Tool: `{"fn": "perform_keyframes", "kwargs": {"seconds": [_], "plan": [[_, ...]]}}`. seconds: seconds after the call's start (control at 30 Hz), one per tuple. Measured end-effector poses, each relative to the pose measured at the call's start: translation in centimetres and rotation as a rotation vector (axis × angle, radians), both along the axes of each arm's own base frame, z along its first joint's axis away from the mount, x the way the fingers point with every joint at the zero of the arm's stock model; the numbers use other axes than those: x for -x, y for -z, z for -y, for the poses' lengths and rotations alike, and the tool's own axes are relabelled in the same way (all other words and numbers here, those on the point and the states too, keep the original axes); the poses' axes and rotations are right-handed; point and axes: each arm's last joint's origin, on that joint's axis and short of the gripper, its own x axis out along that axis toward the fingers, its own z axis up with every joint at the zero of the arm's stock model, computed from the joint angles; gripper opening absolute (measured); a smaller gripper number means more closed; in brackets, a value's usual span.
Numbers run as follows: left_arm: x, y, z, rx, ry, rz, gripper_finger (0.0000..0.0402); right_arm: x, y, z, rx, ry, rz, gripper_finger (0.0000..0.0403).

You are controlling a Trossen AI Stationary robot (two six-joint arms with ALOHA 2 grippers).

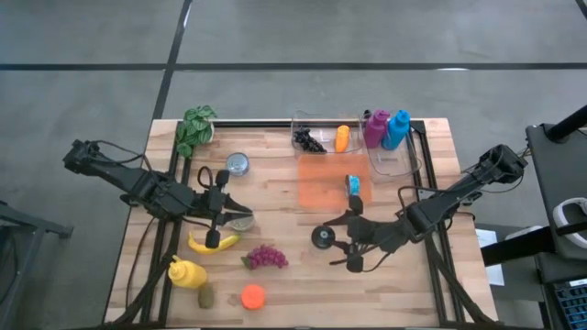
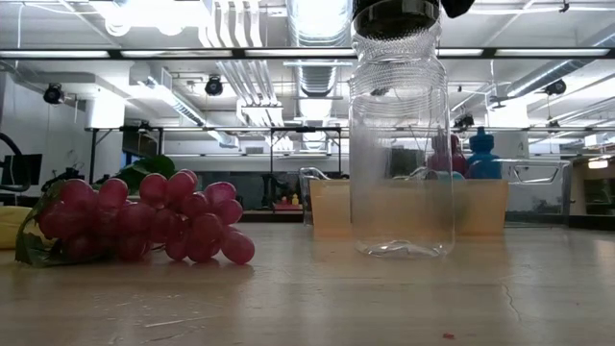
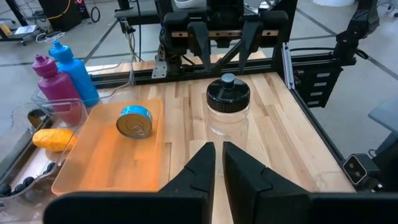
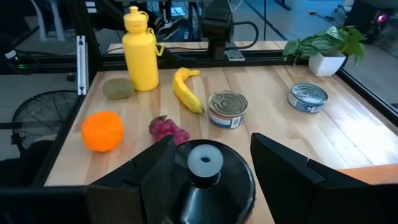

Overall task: Pick & Place Food Item
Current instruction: Put the transparent water bottle into the right transparent bin

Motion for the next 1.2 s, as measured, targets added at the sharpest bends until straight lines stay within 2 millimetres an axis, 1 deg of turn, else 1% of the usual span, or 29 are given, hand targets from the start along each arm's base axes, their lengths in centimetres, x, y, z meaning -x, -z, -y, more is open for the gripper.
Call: {"fn": "perform_keyframes", "kwargs": {"seconds": [0.5, 0.8, 1.2], "plan": [[0.0, 0.0, 0.0, 0.0, 0.0, -0.001, 0.0033, -0.1, 0.0, 0.0, -0.01, -0.003, 0.004, 0.0206], [0.0, 0.0, 0.0, -0.002, -0.001, -0.003, 0.0032, -1.8, 1.6, 0.0, 0.004, -0.019, -0.022, 0.0206], [0.0, 0.0, 0.0, -0.002, -0.001, -0.004, 0.0032, -1.7, 1.5, 0.0, -0.005, -0.034, -0.021, 0.0205]]}}
